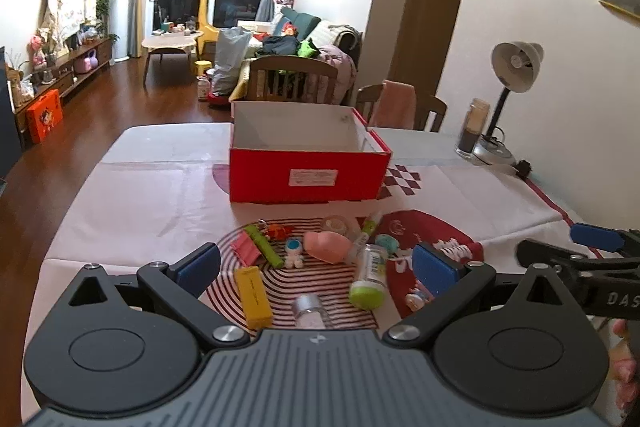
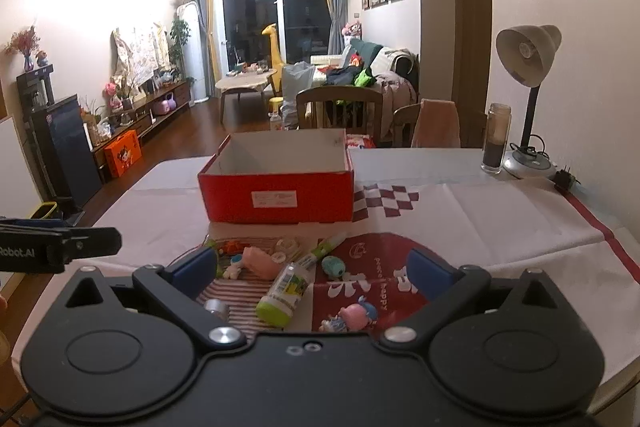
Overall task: Organize rigid objects
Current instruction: 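Move both tools toward the scattered items on the cloth, then grasp the yellow box with the left tool while the right tool grasps the pink figurine, then carry the yellow box and pink figurine into the red box with both tools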
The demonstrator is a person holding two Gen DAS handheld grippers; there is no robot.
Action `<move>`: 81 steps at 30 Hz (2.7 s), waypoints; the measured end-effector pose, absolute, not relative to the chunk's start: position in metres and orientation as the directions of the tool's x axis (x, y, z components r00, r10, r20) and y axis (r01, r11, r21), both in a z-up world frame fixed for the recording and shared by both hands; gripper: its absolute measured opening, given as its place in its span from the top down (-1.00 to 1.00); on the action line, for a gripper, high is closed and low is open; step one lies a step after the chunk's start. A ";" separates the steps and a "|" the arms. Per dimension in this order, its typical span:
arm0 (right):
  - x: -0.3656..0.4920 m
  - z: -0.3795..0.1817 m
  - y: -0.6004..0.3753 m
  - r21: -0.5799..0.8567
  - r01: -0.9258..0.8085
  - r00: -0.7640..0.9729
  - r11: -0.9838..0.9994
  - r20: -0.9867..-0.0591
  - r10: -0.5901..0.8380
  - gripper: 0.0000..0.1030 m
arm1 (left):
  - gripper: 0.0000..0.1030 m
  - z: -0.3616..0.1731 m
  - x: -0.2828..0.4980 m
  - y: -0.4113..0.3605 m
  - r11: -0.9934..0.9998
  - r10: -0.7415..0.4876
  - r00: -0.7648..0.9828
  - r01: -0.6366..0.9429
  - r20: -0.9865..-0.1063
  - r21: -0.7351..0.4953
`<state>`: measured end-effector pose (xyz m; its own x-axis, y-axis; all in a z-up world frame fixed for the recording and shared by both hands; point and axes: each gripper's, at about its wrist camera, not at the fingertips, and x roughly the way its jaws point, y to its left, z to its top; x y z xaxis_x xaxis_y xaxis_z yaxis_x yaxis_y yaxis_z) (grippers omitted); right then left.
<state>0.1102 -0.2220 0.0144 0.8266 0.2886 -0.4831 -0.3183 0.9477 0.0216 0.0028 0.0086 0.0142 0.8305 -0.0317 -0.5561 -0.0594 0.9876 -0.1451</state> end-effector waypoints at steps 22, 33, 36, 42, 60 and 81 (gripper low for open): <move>0.179 -0.058 -0.233 -0.013 -0.251 0.779 0.968 -0.596 0.194 -0.77 | -0.99 -0.061 0.074 0.027 0.982 0.023 0.750 -0.140 -0.661 -0.124; 0.225 -0.111 -0.227 -0.028 -0.258 0.658 0.966 -0.737 0.155 -0.61 | -0.99 -0.115 0.114 0.054 0.959 0.133 0.636 -0.278 -0.760 -0.064; 0.233 -0.120 -0.223 -0.007 -0.260 0.622 0.966 -0.766 0.162 -0.59 | -0.98 -0.126 0.121 0.057 0.956 0.145 0.607 -0.288 -0.781 -0.047; 0.247 -0.133 -0.222 0.052 -0.228 0.537 0.972 -0.826 0.170 -0.50 | -0.97 -0.140 0.129 0.055 0.957 0.144 0.586 -0.288 -0.798 -0.039; 0.279 -0.142 -0.219 0.223 -0.081 0.421 0.972 -0.876 0.236 -0.11 | -0.30 -0.158 0.143 0.055 0.957 0.110 0.535 -0.284 -0.838 -0.056; 0.270 -0.107 -0.214 0.212 -0.183 0.460 0.960 -0.845 0.274 0.35 | 0.43 -0.147 0.135 0.057 0.960 0.062 0.549 -0.262 -0.834 -0.101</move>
<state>0.2699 -0.2136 -0.1068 0.4597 0.2742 -0.8447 -0.1832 0.9600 0.2119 0.1346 0.0574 -0.1473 0.5485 0.0625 -0.8338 -0.2624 0.9597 -0.1007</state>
